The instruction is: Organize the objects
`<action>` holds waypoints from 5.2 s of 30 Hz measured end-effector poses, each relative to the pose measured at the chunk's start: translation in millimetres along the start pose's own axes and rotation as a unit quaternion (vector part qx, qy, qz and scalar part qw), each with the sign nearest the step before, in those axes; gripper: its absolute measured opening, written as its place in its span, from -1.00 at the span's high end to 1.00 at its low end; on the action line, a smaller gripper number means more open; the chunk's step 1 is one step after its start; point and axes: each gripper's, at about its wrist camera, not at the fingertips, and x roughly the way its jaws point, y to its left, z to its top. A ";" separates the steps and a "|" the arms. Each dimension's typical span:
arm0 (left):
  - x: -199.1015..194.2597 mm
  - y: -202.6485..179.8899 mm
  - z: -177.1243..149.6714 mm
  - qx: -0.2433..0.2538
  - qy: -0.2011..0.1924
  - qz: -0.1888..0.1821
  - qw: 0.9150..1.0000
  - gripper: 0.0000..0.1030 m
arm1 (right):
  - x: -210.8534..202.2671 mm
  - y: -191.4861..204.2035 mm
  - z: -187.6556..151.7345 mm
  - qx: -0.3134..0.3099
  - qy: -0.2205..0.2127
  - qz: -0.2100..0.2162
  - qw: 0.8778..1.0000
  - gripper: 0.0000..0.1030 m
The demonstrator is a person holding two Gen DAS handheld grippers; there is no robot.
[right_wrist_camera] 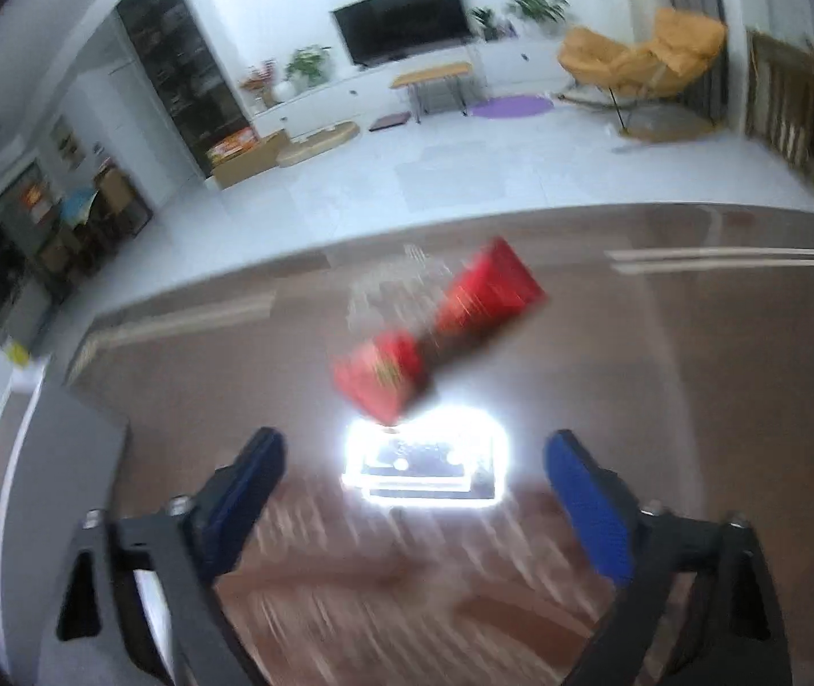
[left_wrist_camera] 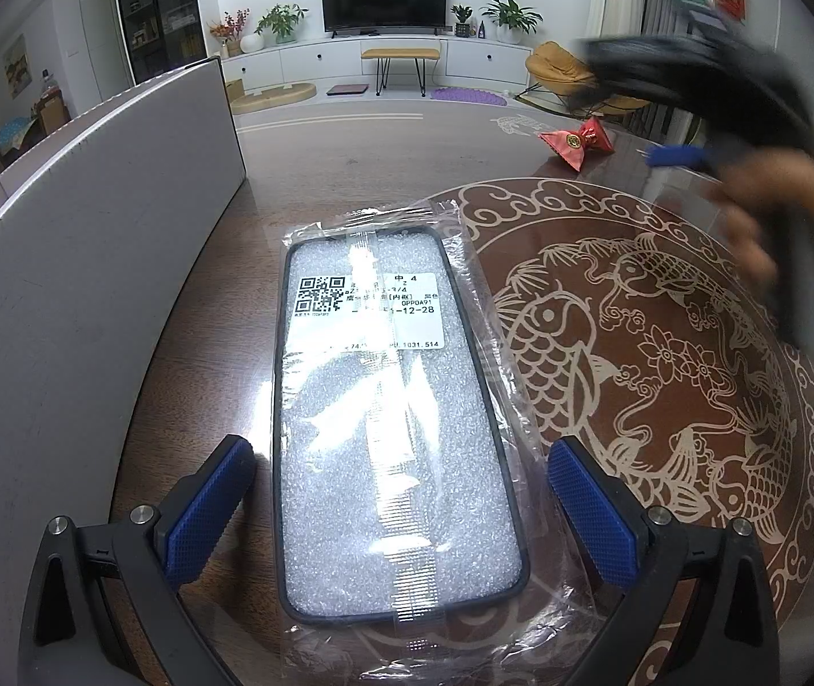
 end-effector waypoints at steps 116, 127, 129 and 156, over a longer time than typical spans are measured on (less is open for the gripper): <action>5.0 -2.6 3.5 -0.001 0.000 -0.001 1.000 -1.00 | -170.1 -78.4 -253.0 -0.114 0.022 -0.101 0.988 -1.00; 5.1 -2.5 3.8 -0.001 0.001 -0.001 1.000 -1.00 | -170.2 -78.8 -253.0 -0.114 0.022 -0.101 0.988 -1.00; 5.1 -2.9 3.5 -0.001 0.000 -0.001 1.000 -1.00 | -170.2 -78.6 -253.0 -0.114 0.022 -0.101 0.988 -1.00; 4.8 -2.5 3.5 -0.002 0.000 -0.001 1.000 -1.00 | -170.2 -78.9 -252.9 -0.114 0.022 -0.101 0.988 -1.00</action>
